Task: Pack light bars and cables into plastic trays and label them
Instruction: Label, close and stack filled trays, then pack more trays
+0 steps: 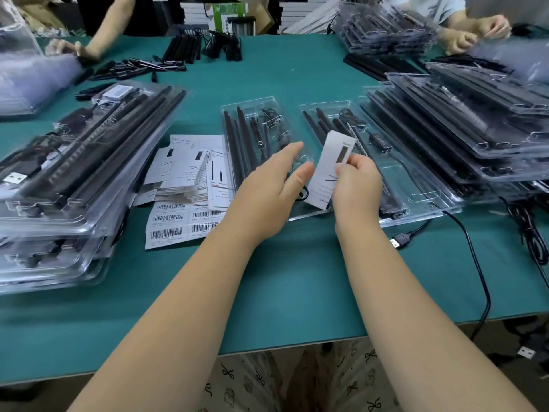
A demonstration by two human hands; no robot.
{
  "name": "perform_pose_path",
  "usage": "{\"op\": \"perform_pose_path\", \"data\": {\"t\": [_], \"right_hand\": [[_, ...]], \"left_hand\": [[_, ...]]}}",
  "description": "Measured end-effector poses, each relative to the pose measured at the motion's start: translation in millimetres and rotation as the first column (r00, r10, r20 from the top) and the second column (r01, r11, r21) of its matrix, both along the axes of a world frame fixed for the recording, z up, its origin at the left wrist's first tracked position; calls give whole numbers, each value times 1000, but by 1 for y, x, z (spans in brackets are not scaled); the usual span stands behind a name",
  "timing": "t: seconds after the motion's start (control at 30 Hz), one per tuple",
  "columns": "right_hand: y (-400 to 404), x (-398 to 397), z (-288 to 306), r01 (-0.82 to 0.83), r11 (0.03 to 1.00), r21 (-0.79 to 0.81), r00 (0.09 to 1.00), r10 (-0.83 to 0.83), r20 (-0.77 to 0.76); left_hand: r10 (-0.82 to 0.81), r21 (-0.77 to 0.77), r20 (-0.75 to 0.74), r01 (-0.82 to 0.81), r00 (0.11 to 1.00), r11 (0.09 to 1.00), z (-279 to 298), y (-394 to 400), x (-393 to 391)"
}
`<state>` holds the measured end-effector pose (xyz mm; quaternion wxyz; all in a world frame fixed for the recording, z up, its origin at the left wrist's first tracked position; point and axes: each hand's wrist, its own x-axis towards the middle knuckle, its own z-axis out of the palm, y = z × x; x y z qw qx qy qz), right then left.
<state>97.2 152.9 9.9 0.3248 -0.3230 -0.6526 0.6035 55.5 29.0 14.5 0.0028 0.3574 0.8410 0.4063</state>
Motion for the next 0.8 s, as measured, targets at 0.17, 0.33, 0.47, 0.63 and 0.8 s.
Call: {"op": "perform_pose_path", "data": {"t": [0.17,0.33,0.47,0.63,0.8], "right_hand": [[7,3,8,125,955,-269,979,-162,-122],[23,10,14,159,956,-245,983,-177,-53],[19,5,1,-310,899,309,928,214,305],[9,-15,-5,-271,842,466,927,98,361],[0,-23,-6,-317,759,568,867,-11,498]], "left_hand": [[-14,-22,13,14,1000,1000,-5,1,-2],[-23,-15,11,23,1000,1000,-5,0,-1],[-24,-49,-6,23,1000,999,-4,1,-1],[-32,-65,-1,32,999,997,-2,2,2],[-65,-140,-77,54,995,989,-1,4,4]]}}
